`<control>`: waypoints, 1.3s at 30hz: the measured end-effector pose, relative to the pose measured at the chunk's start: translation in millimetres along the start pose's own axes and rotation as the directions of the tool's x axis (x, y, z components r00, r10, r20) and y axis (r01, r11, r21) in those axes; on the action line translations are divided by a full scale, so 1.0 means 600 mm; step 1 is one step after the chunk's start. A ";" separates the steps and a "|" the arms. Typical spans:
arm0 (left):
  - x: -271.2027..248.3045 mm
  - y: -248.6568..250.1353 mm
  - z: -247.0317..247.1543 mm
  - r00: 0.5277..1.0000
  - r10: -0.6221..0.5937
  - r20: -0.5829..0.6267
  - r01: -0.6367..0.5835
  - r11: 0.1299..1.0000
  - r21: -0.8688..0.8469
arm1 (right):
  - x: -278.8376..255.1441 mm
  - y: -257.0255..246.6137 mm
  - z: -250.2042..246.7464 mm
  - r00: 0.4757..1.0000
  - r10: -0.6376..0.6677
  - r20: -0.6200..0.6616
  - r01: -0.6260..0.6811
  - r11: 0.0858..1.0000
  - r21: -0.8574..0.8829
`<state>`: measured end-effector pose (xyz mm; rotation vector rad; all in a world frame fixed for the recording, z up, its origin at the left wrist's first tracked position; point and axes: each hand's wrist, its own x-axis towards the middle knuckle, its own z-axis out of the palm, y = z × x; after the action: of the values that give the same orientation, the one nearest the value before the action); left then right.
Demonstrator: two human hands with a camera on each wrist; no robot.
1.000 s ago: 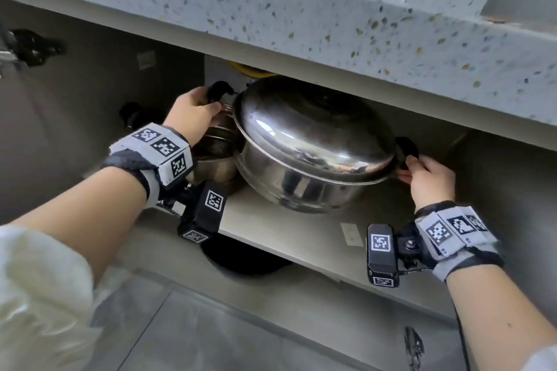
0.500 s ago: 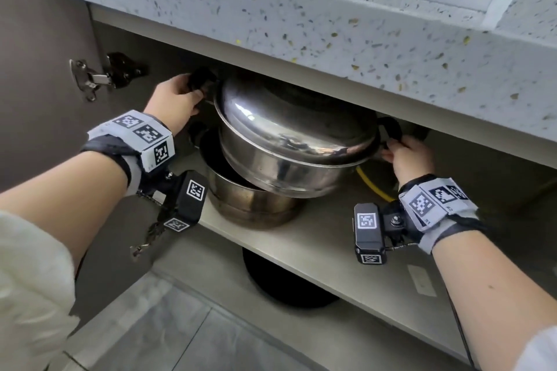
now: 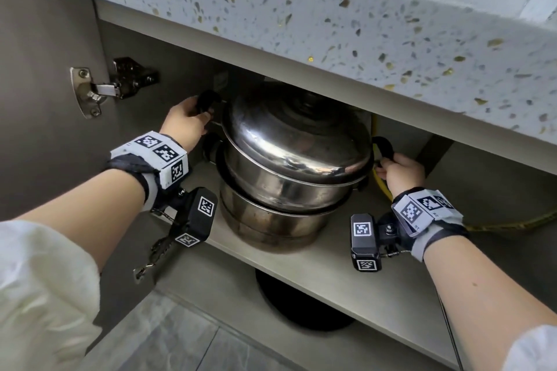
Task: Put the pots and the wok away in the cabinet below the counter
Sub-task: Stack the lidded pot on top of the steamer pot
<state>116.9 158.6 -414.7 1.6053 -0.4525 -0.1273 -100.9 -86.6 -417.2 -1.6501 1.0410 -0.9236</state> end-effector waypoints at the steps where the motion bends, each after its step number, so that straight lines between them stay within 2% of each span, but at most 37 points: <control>1: 0.001 -0.008 0.001 1.000 -0.012 0.011 0.012 1.000 0.002 | 0.001 0.003 0.002 1.000 -0.005 -0.010 0.005 1.000 0.003; 10: 0.023 -0.054 0.002 0.997 -0.072 0.037 0.072 0.997 0.004 | 0.016 0.021 0.024 0.998 0.056 -0.007 -0.056 0.996 -0.071; 15: 0.020 -0.044 0.005 0.992 -0.110 0.068 0.108 0.993 0.040 | 0.022 0.046 0.031 0.998 0.062 -0.026 -0.065 0.991 -0.118; 22: 0.001 -0.043 0.016 0.994 -0.109 0.003 0.109 0.991 0.083 | 0.014 0.044 0.027 0.999 0.048 0.002 -0.047 0.997 -0.065; 25: -0.009 -0.035 0.020 0.989 -0.134 -0.067 0.142 0.979 0.148 | 0.014 0.050 0.025 0.996 0.078 0.044 -0.076 0.995 -0.063; 27: -0.014 -0.036 0.028 0.979 -0.181 -0.092 0.196 0.960 0.202 | 0.009 0.058 0.018 0.992 0.102 0.076 -0.099 0.994 -0.043; 31: -0.047 -0.033 0.053 0.955 -0.272 -0.122 0.294 0.926 0.237 | -0.021 0.062 -0.008 0.983 0.040 0.180 -0.030 0.998 -0.059; 36: -0.125 -0.013 0.065 0.890 -0.418 -0.182 0.456 0.835 0.309 | -0.077 0.055 -0.066 0.954 0.138 0.267 -0.117 0.989 -0.094; 39: -0.187 0.012 0.076 0.852 -0.493 -0.175 0.523 0.797 0.301 | -0.119 0.038 -0.108 0.893 0.222 0.391 -0.157 0.969 -0.192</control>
<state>-3.1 156.3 -432.9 2.0396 0.0501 -0.4042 -190.3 -45.1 -429.1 -1.7366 0.9751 -0.3465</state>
